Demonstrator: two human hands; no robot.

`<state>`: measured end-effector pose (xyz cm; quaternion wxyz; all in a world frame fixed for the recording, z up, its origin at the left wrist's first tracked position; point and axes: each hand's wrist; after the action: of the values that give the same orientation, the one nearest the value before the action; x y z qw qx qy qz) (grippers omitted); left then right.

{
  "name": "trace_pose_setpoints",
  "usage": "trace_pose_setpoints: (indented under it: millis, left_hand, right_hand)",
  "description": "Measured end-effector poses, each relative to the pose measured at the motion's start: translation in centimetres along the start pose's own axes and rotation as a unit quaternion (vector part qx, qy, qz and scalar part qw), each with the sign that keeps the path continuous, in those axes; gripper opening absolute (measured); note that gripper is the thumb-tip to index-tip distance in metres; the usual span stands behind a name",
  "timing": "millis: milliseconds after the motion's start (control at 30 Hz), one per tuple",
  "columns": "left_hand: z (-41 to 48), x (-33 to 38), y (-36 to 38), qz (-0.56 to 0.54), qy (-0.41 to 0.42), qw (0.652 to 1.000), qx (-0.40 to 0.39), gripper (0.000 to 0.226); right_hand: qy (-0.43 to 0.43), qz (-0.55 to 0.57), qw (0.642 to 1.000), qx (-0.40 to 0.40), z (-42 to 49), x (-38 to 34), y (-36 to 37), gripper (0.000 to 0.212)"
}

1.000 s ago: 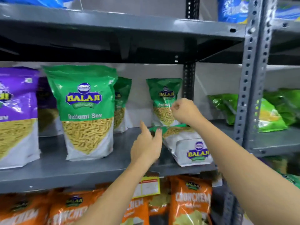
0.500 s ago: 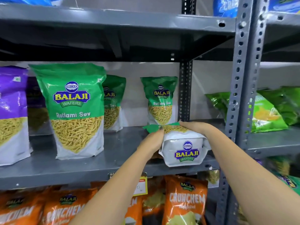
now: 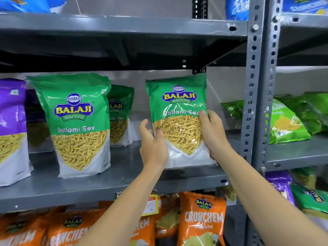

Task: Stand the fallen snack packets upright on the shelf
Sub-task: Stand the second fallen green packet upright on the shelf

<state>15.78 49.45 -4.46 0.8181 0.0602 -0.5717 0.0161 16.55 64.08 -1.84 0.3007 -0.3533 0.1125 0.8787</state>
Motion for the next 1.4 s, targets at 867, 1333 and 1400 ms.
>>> trace_pose_setpoints:
  millis: [867,1333,1400]
  left_hand:
    - [3.4,-3.9,-2.5,0.078,0.123,0.987,0.073,0.059]
    - [4.3,-3.4,-4.9,0.076,-0.013,0.991,-0.108,0.05]
    - [4.5,-3.8,-5.9,0.096,-0.022,0.983,-0.158,0.084]
  right_hand:
    - [-0.157,0.042,0.987,-0.006,-1.4,4.5,5.8,0.021]
    - [-0.058,0.104,0.979,-0.168,-1.9,3.9,3.1,0.05]
    - [-0.032,0.065,0.968,-0.242,-2.0,4.2,2.1,0.089]
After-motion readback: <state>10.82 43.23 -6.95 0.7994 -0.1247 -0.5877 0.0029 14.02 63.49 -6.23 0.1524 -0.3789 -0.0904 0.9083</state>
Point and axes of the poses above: each hand's wrist, its own z-axis towards the middle knuckle, its own y-axis out of the palm, x = y × z, and after that the axes turned 11 degrees about -y, right-handed
